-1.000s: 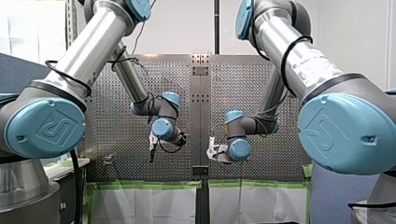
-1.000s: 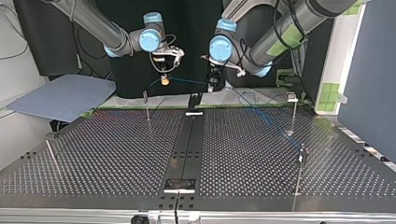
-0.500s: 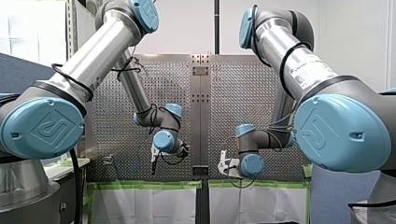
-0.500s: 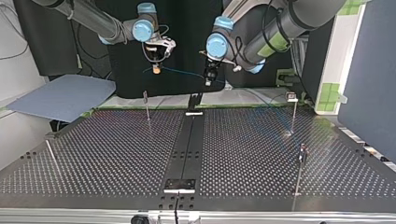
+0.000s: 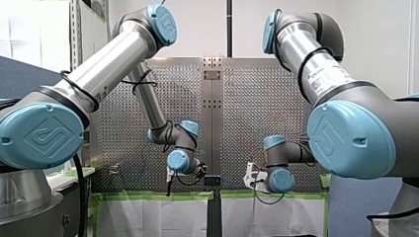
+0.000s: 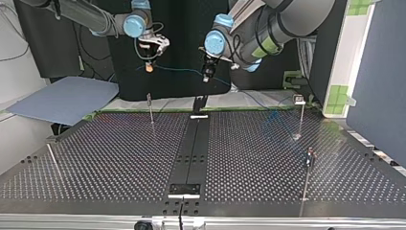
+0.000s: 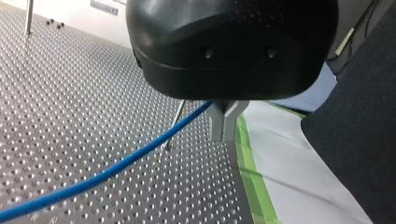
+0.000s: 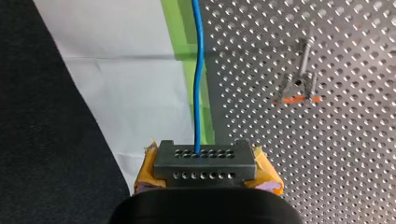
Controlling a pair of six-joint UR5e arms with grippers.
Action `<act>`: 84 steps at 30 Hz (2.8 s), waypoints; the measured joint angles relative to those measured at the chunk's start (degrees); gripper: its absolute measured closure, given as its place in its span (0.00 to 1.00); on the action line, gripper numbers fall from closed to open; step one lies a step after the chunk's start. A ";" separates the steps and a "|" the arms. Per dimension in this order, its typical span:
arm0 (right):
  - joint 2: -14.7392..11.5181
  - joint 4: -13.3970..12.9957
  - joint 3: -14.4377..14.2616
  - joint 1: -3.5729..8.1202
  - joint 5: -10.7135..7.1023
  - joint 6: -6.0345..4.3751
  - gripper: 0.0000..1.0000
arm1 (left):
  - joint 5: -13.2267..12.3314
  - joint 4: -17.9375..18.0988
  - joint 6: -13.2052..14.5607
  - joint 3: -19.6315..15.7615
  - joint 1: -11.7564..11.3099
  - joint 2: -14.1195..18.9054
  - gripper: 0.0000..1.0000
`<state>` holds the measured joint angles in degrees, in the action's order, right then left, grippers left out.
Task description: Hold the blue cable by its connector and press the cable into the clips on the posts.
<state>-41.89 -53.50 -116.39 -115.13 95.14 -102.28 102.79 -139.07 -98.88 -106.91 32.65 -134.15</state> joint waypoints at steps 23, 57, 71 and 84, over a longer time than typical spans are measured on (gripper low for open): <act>0.01 -7.06 1.90 7.80 -2.48 0.95 1.00 | 4.90 -3.30 -1.35 11.67 10.03 -10.49 1.00; 4.11 -3.50 8.59 14.64 -9.30 -0.72 1.00 | 5.60 -5.31 -5.62 28.39 12.17 -17.87 1.00; 4.13 -3.96 10.14 18.54 -14.11 -2.72 1.00 | 5.79 -5.32 -6.79 35.81 11.91 -18.25 1.00; 4.13 -5.50 10.19 23.86 -18.47 -1.62 1.00 | 5.42 -4.59 -7.25 38.24 11.86 -20.88 1.00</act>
<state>-37.76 -59.00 -106.20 -91.27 76.67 -103.90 108.21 -143.66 -106.13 -68.67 44.51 -155.03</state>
